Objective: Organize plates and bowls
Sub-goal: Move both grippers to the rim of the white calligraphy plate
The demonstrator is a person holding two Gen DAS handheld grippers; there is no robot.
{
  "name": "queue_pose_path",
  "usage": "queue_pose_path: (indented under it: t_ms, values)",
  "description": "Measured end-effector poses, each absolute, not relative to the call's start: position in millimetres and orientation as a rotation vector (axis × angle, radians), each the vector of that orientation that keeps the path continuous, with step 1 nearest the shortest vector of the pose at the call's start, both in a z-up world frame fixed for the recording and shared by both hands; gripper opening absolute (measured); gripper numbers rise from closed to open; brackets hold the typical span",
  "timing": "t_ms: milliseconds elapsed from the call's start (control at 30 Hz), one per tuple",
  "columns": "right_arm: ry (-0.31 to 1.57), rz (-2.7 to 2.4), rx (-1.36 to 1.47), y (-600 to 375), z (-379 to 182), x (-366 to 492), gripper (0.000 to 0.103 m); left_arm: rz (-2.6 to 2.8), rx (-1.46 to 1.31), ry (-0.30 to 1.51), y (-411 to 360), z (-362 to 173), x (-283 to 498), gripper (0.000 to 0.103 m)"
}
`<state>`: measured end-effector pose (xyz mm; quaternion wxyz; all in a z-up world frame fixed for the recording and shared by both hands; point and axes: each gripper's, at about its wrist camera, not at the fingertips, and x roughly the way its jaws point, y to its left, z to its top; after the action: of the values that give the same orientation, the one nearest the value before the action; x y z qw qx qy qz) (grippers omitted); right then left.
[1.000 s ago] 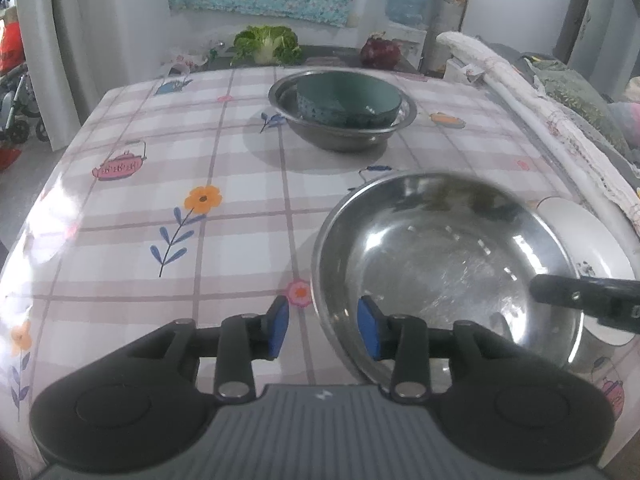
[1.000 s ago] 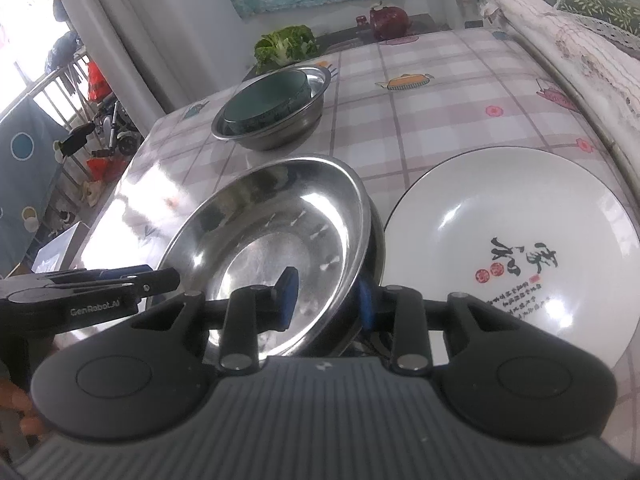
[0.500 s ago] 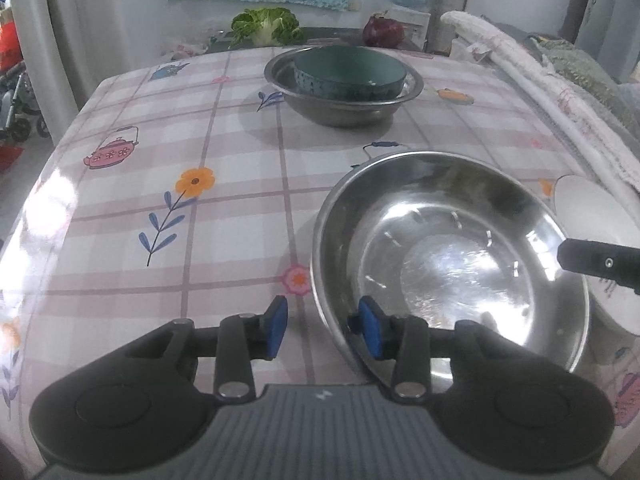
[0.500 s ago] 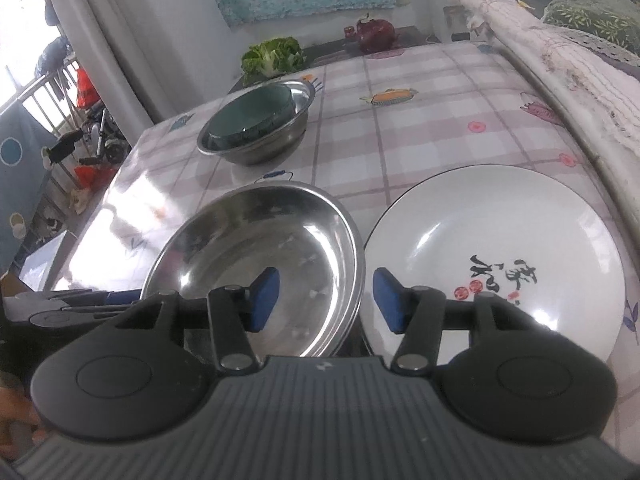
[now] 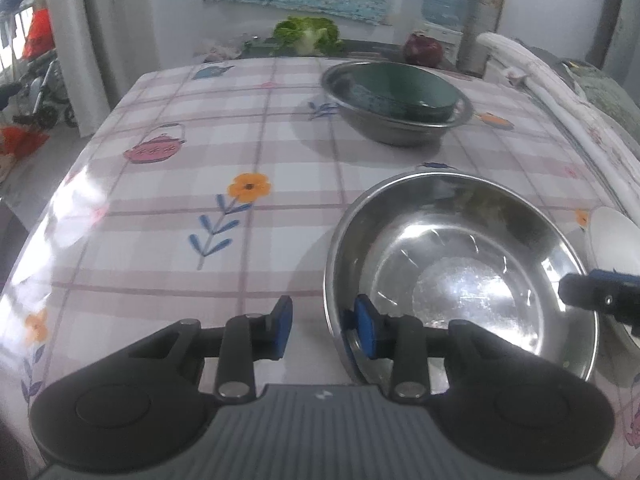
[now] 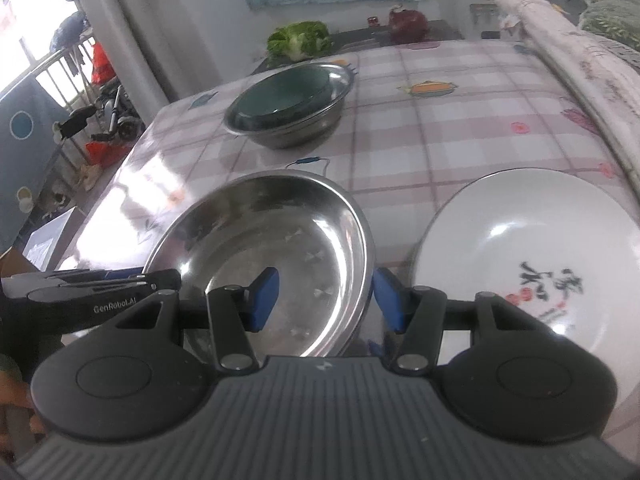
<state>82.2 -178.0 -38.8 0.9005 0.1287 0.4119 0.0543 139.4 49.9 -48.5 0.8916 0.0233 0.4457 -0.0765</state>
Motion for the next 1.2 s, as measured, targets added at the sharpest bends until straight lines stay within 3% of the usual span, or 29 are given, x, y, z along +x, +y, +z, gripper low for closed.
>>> queue_pose_path:
  t_ms: [433,500,700,1200]
  values:
    - [0.859,0.209,0.248,-136,-40,104,0.053,-0.05,-0.01,0.925,94,-44,143,0.037]
    - [0.846,0.211,0.253,-138,-39,102,0.053,-0.04,0.006,0.905,95,-38,138,0.047]
    - [0.788,0.155,0.293,-170,-27,87,0.054,-0.055,0.008,0.848,89,-16,123,0.055]
    - [0.658,-0.146,0.348,-312,-13,-11,0.055,-0.463,0.068,0.83,-64,6,68,0.066]
